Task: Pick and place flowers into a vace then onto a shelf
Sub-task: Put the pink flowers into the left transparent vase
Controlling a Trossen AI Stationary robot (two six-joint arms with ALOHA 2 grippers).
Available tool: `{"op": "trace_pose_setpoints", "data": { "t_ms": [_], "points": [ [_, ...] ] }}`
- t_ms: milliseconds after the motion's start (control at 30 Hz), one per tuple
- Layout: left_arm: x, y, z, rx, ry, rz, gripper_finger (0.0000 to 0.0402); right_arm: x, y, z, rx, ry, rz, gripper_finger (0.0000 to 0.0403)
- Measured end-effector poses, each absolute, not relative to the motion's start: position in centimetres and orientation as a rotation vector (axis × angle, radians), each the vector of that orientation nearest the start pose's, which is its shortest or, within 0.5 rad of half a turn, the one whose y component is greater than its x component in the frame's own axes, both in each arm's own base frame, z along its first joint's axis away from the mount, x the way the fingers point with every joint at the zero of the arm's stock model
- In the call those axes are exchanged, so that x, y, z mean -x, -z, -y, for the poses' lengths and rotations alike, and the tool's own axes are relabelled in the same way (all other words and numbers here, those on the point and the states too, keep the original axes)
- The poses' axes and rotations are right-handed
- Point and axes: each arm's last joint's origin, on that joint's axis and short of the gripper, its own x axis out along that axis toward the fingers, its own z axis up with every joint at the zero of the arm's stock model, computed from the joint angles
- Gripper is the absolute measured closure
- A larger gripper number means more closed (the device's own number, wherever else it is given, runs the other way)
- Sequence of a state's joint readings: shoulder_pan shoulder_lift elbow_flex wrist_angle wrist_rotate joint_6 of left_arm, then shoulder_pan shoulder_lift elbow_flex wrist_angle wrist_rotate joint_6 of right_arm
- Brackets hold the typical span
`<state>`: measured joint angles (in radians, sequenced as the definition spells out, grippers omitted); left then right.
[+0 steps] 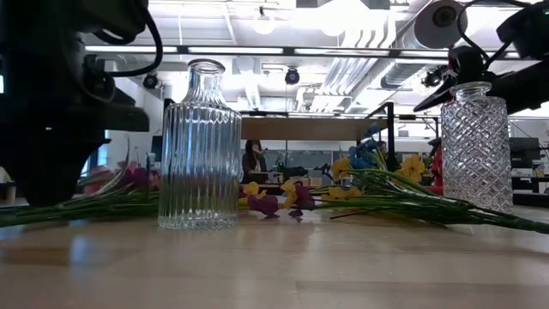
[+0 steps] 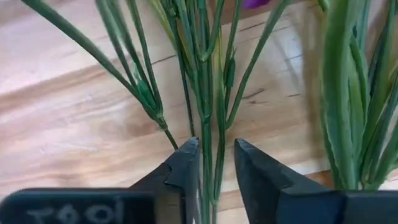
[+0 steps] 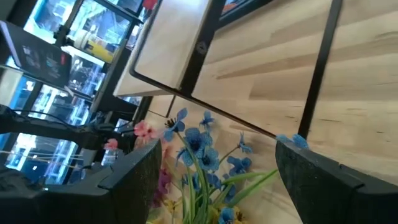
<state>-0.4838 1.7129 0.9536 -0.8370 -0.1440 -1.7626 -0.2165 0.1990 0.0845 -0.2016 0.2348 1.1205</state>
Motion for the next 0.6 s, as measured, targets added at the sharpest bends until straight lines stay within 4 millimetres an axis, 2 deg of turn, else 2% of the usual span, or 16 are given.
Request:
{"op": "trace_pose_setpoints", "data": {
  "t_ms": [300, 433, 600],
  "points": [
    [-24.4, -14.2, 12.2, 0.870, -1.080, -1.169, 0.0382, -10.0, -15.6, 2.9, -1.055, 0.586, -0.061, 0.0098],
    [-24.4, -15.0, 12.0, 0.863, -1.142, -1.099, 0.0376, -10.0, -15.6, 2.9, -1.040, 0.588, -0.062, 0.0098],
    [-25.2, -19.0, 12.2, 0.832, -1.120, -1.006, 0.0381, -10.0, -15.6, 2.9, -1.030, 0.602, -0.055, 0.0098]
  ]
}}
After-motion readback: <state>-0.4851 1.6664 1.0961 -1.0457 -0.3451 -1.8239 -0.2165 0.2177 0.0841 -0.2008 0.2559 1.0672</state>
